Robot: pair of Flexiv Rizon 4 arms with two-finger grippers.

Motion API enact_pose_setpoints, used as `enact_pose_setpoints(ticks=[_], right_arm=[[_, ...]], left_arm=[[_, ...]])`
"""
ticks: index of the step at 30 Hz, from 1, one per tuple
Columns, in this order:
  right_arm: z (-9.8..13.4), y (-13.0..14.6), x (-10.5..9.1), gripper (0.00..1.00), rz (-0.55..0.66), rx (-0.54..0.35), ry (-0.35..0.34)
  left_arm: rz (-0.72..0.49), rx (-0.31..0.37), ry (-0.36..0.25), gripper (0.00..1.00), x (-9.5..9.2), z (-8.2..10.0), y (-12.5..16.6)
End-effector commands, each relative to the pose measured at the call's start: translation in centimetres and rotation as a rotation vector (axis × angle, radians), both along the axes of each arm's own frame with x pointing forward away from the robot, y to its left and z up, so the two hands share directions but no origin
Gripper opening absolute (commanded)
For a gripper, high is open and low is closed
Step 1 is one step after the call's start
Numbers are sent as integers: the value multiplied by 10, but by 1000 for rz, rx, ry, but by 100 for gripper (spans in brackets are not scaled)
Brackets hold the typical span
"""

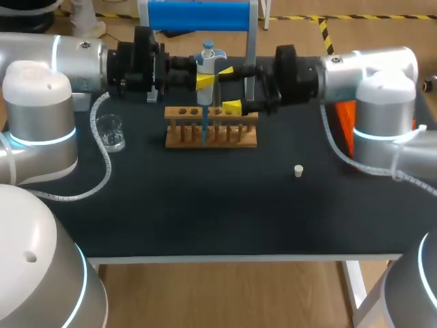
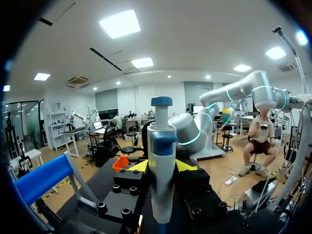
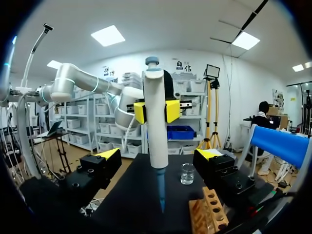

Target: Invert the test tube, pick up the pipette, mount the tip to pipette, aspirate from beaker and dispense into the tube, eject the tip, return the pipette, and cap with the stopper.

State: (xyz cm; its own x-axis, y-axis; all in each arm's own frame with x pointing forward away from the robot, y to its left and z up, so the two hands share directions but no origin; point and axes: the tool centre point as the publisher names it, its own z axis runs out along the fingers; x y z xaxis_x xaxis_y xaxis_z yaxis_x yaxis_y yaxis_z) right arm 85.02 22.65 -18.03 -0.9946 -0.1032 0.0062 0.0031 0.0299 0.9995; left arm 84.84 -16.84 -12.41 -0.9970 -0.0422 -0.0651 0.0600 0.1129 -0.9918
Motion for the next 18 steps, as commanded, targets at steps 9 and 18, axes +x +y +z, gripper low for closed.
enact_pose_setpoints(ticks=[9, 18], right_arm=[[4, 19, -5, 100, -66, 27, -22], [6, 32, 2, 100, -102, 40, -16]], left_arm=[[2, -4, -3, 0, 0, -1, -1], [2, -4, -3, 0, 0, -1, -1]])
